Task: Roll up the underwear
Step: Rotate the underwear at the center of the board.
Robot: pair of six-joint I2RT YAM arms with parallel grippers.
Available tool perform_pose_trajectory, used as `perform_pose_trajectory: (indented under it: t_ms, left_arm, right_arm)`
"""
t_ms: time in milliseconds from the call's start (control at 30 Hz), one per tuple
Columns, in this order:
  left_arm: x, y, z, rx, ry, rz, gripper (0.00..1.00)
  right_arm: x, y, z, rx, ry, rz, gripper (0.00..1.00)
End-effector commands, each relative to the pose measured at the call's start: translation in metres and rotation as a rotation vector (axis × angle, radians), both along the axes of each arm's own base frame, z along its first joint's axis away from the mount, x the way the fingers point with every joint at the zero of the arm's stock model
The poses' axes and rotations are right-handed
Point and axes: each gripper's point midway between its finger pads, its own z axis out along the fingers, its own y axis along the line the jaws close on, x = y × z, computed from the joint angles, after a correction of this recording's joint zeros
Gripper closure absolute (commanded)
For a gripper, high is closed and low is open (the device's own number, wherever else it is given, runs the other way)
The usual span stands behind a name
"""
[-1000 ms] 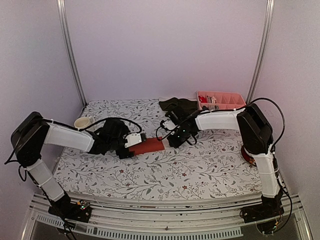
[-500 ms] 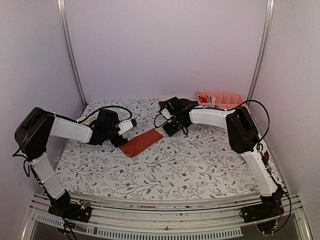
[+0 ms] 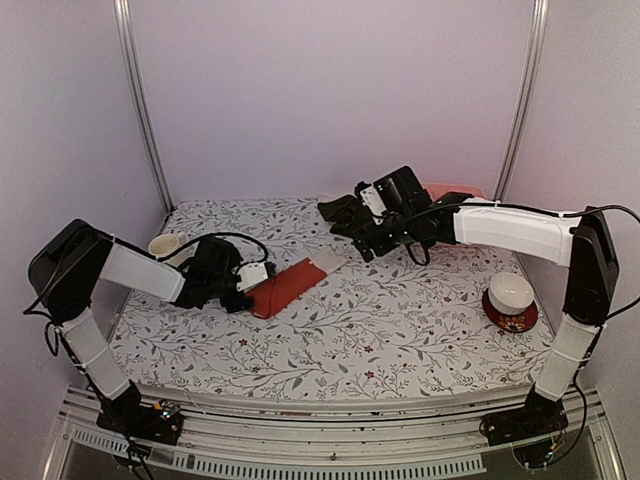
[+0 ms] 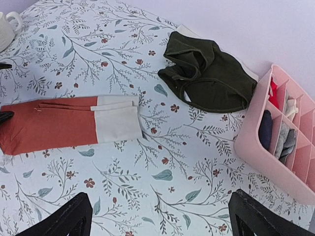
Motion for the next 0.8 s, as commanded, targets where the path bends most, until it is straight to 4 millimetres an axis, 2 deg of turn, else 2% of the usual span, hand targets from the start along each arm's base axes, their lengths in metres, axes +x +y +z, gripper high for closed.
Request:
perform_pose_trajectory:
  t_ms: [0,133,267,300,400,467,533,600,667,767]
  left_arm:
    - [-0.05,-0.014,-0.024,0.055,0.091,-0.116,0.02]
    - [-0.082,-0.031,-0.035,0.064,0.168,-0.15,0.02]
    - [-0.114,-0.072,-0.033,0.012,0.264,-0.189,0.01]
    - [-0.121,-0.085,-0.028,-0.016,0.294,-0.207,0.02]
    - [-0.151,-0.129,-0.003,-0.148,0.401,-0.345,0.01]
    - [-0.167,-0.145,0.022,-0.234,0.42,-0.441,0.01]
    - [-0.168,-0.15,0.046,-0.291,0.379,-0.482,0.02]
    - [-0.165,-0.143,0.062,-0.323,0.334,-0.492,0.02]
    - [-0.155,-0.128,0.081,-0.378,0.277,-0.489,0.01]
    - [-0.131,-0.095,0.102,-0.468,0.175,-0.451,0.01]
  right_arm:
    - [-0.025,-0.011,-0.026,-0.006,0.045,-0.044,0.01]
    - [-0.04,-0.013,-0.027,-0.003,0.036,-0.042,0.01]
    - [-0.054,-0.008,-0.032,-0.001,0.027,-0.012,0.01]
    - [-0.057,-0.003,-0.03,0.008,0.013,0.003,0.01]
    - [-0.076,0.009,-0.042,-0.02,-0.021,0.087,0.01]
    - [-0.089,0.019,-0.044,-0.048,-0.054,0.156,0.01]
    - [-0.102,0.032,-0.045,-0.081,-0.091,0.237,0.01]
    - [-0.119,0.048,-0.049,-0.092,-0.12,0.331,0.01]
    - [-0.137,0.066,-0.056,-0.109,-0.141,0.439,0.01]
    - [-0.156,0.089,-0.071,-0.151,-0.155,0.547,0.01]
